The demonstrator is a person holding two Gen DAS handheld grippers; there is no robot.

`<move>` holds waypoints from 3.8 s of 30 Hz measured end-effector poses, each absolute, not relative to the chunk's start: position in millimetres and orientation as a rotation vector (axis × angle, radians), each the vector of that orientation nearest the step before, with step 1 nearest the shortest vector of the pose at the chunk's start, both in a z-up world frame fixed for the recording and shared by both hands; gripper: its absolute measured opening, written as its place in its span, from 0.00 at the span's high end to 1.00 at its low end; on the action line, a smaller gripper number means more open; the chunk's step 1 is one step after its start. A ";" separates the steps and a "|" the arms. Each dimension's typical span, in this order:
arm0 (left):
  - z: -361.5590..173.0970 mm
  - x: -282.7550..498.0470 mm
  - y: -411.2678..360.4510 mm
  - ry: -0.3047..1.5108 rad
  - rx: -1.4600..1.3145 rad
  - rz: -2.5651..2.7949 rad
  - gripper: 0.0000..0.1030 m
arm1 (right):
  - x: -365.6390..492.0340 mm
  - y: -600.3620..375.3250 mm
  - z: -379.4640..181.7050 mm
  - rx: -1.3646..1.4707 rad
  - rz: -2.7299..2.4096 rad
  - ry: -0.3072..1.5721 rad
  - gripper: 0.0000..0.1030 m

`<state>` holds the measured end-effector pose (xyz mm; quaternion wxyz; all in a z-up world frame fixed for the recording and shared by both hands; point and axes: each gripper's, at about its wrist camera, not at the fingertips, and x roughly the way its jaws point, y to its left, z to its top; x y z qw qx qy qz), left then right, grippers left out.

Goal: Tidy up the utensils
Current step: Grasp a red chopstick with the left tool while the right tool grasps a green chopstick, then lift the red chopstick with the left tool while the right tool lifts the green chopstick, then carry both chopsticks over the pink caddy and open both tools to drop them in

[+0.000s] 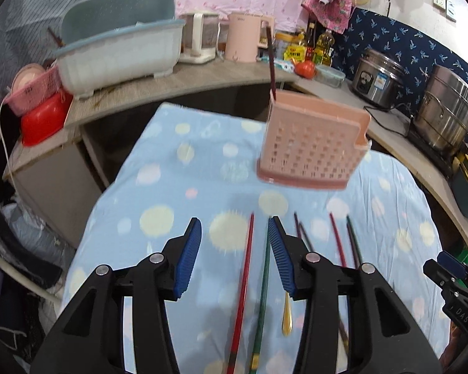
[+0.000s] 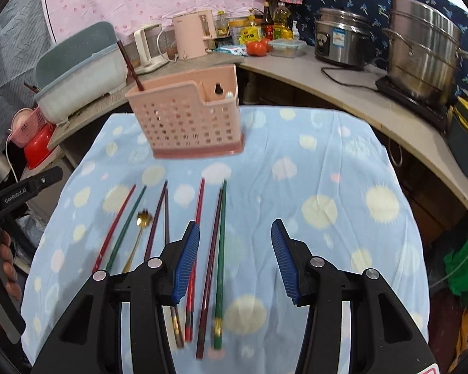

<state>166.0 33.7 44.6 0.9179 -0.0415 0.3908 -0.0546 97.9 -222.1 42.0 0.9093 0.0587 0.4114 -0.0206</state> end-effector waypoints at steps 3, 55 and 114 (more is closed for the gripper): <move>25.1 145.1 39.8 0.838 -0.088 -0.103 0.58 | 76.6 -217.8 26.1 0.118 -0.060 0.875 0.54; -70.3 76.5 33.2 0.935 0.005 -0.118 0.88 | 52.6 -196.6 -56.1 0.126 -0.025 1.012 0.85; 102.4 53.7 38.1 0.678 -0.101 -0.209 0.94 | 12.3 -224.8 108.7 0.153 0.011 0.653 0.93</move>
